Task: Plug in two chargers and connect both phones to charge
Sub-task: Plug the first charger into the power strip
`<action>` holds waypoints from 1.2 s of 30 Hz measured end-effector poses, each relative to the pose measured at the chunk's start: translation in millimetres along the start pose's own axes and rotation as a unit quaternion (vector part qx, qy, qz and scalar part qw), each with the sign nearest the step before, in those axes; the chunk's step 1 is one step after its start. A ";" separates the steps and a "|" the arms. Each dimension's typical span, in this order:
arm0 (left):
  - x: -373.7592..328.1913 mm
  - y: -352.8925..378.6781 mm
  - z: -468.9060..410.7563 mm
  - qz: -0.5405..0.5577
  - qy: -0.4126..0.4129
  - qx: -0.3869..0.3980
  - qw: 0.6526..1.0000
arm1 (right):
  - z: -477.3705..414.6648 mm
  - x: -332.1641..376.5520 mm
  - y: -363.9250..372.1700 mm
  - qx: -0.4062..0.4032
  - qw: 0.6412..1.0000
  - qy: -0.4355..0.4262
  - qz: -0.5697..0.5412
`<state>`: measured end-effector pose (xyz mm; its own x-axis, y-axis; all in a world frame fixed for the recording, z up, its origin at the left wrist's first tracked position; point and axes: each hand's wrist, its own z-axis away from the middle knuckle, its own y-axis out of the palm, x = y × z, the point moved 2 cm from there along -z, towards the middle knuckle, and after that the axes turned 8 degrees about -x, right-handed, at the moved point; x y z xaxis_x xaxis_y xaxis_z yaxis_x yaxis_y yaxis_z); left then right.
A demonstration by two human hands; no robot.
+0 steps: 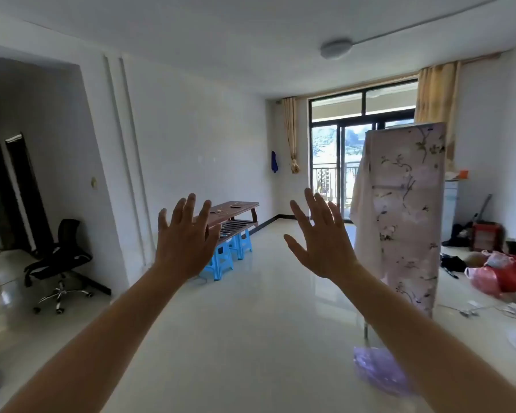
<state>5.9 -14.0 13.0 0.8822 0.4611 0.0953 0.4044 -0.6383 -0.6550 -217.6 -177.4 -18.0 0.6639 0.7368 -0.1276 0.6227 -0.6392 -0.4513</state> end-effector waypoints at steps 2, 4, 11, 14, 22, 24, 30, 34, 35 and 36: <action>3.0 24.2 -31.7 0.011 0.002 0.001 1.000 | -22.5 -18.3 39.4 0.012 1.000 0.006 0.005; 9.5 54.8 -60.8 0.008 0.011 -0.007 1.000 | -42.5 -33.4 82.9 0.025 0.999 0.028 0.002; 46.8 198.5 -132.2 0.007 0.013 -0.004 1.000 | -90.2 -54.4 264.2 0.065 0.996 0.055 -0.013; 68.8 275.6 -165.1 0.012 -0.002 0.009 1.000 | -110.6 -55.8 352.0 0.084 0.995 0.051 -0.017; 120.2 476.4 -314.3 0.027 -0.005 0.051 0.998 | -198.4 -80.5 559.9 0.131 0.988 0.073 -0.028; 123.5 526.5 -349.1 0.034 -0.005 0.063 0.997 | -212.8 -94.9 605.6 0.134 0.987 0.079 -0.030; 127.6 697.7 -437.2 0.046 0.013 0.078 0.996 | -251.5 -150.6 770.7 0.130 0.987 0.088 -0.031; 133.6 815.8 -509.0 0.033 0.001 0.115 0.993 | -284.2 -189.7 898.8 0.150 0.982 0.113 -0.025; 137.6 842.9 -530.0 0.027 0.000 0.129 0.991 | -296.4 -198.9 929.9 0.161 0.980 0.116 -0.022; 144.0 867.7 -550.6 0.020 0.001 0.142 0.990 | -309.4 -207.0 959.5 0.173 0.978 0.118 -0.020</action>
<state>616.6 -840.9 -128.8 0.8968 0.4373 0.0673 0.2857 -0.4564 -0.8427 370.6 -1011.4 -151.4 0.7438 0.6629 0.0849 0.5005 -0.4683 -0.7281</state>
